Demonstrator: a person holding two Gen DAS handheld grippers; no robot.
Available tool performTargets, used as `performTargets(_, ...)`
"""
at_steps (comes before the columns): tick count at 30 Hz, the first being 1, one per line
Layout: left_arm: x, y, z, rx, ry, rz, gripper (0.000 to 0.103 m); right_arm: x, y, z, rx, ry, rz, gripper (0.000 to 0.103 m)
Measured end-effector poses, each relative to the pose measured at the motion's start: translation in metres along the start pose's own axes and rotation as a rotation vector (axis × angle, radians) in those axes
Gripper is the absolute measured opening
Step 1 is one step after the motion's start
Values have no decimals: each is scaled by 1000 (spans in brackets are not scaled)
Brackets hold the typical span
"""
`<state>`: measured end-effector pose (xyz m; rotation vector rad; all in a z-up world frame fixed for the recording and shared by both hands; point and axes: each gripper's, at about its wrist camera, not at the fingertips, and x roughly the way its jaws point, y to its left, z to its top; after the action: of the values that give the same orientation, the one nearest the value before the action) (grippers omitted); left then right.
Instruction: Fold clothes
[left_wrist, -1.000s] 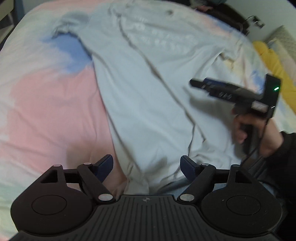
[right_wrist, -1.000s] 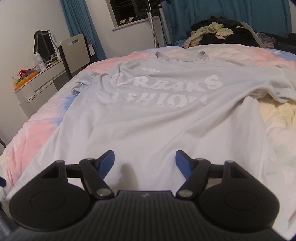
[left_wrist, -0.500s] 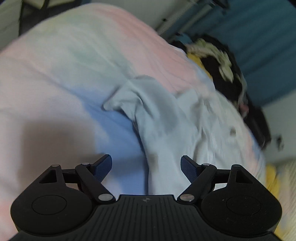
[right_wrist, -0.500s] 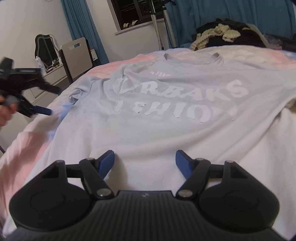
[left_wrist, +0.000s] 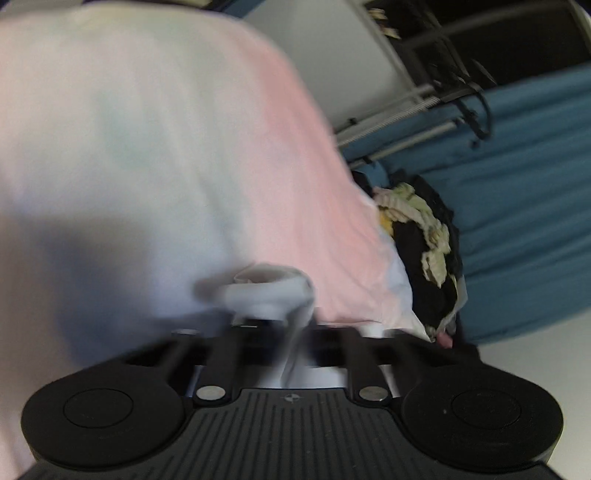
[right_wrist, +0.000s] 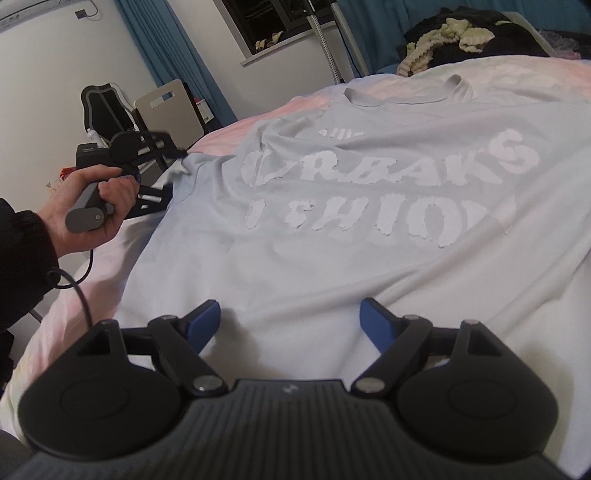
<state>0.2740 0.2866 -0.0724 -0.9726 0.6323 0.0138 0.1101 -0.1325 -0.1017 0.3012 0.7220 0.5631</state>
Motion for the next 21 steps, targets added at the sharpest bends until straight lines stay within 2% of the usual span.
performTargets(2, -20, -22, 2, 107, -73, -121, 6, -1, 2, -1, -5, 0, -1, 84)
performTargets(4, -44, -33, -3, 204, -159, -291, 6, -3, 3, -2, -11, 0, -2, 84)
performTargets(5, -54, -35, -6, 238, -193, -349, 6, -4, 4, -3, -13, 0, -2, 84)
performTargets(7, -59, -20, -15, 235, -219, -357, 6, -5, 6, -4, -19, 1, -3, 84)
performTargets(9, -55, 6, -23, 198, -228, -272, 6, -7, 8, -5, -24, 1, -4, 84)
performTargets(12, -37, 43, -33, 199, -166, -37, 9, -8, 9, -7, -37, 0, -7, 84)
performTargets(13, -30, 51, -36, 216, -129, 31, 18, -8, 10, -7, -43, 0, -9, 84)
performTargets(14, -28, 55, -39, 232, -103, 65, 19, -9, 10, -7, -48, 0, -10, 84)
performTargets(15, -29, 57, -40, 243, -99, 65, 20, -9, 10, -8, -54, 0, -11, 84)
performTargets(17, -36, 49, -42, 255, -112, 84, 39, -10, 11, -8, -65, 0, -14, 84)
performTargets(19, -45, 31, -47, 307, -120, 132, 77, -10, 12, -8, -82, -5, -16, 84)
performTargets(21, -57, 7, -57, 409, -137, 170, 88, -12, 14, -6, -106, -16, -19, 83)
